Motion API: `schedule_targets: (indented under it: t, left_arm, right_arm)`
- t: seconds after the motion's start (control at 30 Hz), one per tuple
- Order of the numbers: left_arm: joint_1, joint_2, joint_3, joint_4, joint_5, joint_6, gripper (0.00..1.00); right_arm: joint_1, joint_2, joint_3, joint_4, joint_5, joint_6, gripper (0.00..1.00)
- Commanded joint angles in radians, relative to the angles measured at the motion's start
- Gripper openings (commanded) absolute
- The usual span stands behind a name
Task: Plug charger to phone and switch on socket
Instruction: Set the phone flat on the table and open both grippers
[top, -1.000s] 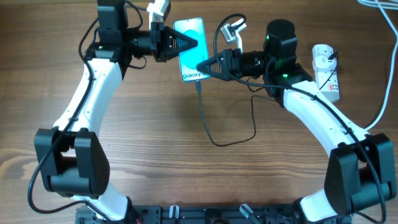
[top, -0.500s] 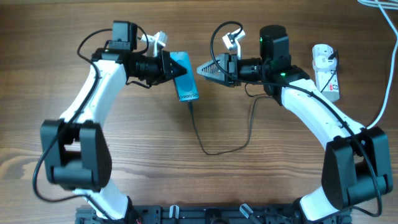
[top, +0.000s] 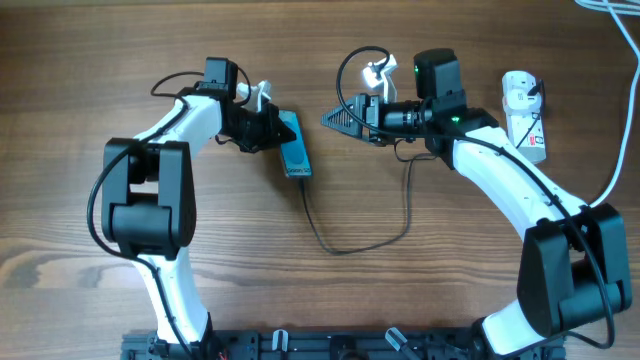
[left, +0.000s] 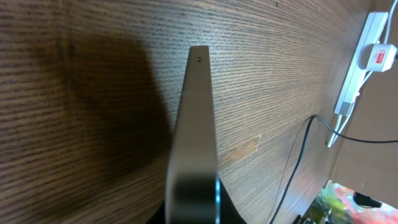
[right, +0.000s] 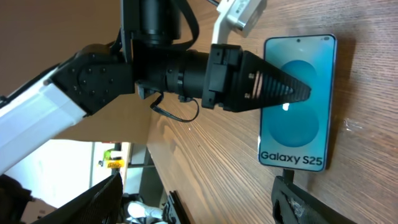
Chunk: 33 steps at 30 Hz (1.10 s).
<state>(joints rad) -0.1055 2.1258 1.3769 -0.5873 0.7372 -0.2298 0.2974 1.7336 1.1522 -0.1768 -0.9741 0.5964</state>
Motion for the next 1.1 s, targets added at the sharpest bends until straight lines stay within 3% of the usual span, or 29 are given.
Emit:
schedule_targets:
  t: [0.0, 0.07, 0.33, 0.47, 0.63, 0.93, 1.07]
  left_arm:
    - [-0.002, 0.024, -0.005, 0.002, 0.009, 0.005, 0.04]
    - [-0.002, 0.029, -0.005, -0.003, 0.009, 0.005, 0.04]
    - [-0.002, 0.033, -0.005, -0.003, 0.008, 0.006, 0.35]
    - [-0.002, 0.033, -0.005, -0.003, 0.002, 0.006, 0.42]
    - [-0.002, 0.033, -0.005, -0.016, -0.093, 0.005, 0.49]
    - [-0.001, 0.029, 0.0, -0.042, -0.216, 0.006, 0.82]
    - [0.001, 0.006, 0.032, -0.084, -0.276, 0.006, 0.86]
  right_arm:
    - [0.002, -0.019, 0.016, -0.01, 0.035, -0.022, 0.77]
    - [0.002, -0.019, 0.016, -0.012, 0.035, -0.022, 0.77]
    - [0.002, -0.019, 0.016, -0.033, 0.036, -0.047, 0.77]
    - [0.002, -0.019, 0.016, -0.047, 0.048, -0.048, 0.77]
    - [0.002, -0.019, 0.016, -0.07, 0.062, -0.058, 0.78]
    - [0.002, -0.019, 0.016, -0.089, 0.087, -0.073, 0.78]
    - [0.002, -0.019, 0.016, -0.143, 0.141, -0.097, 0.77]
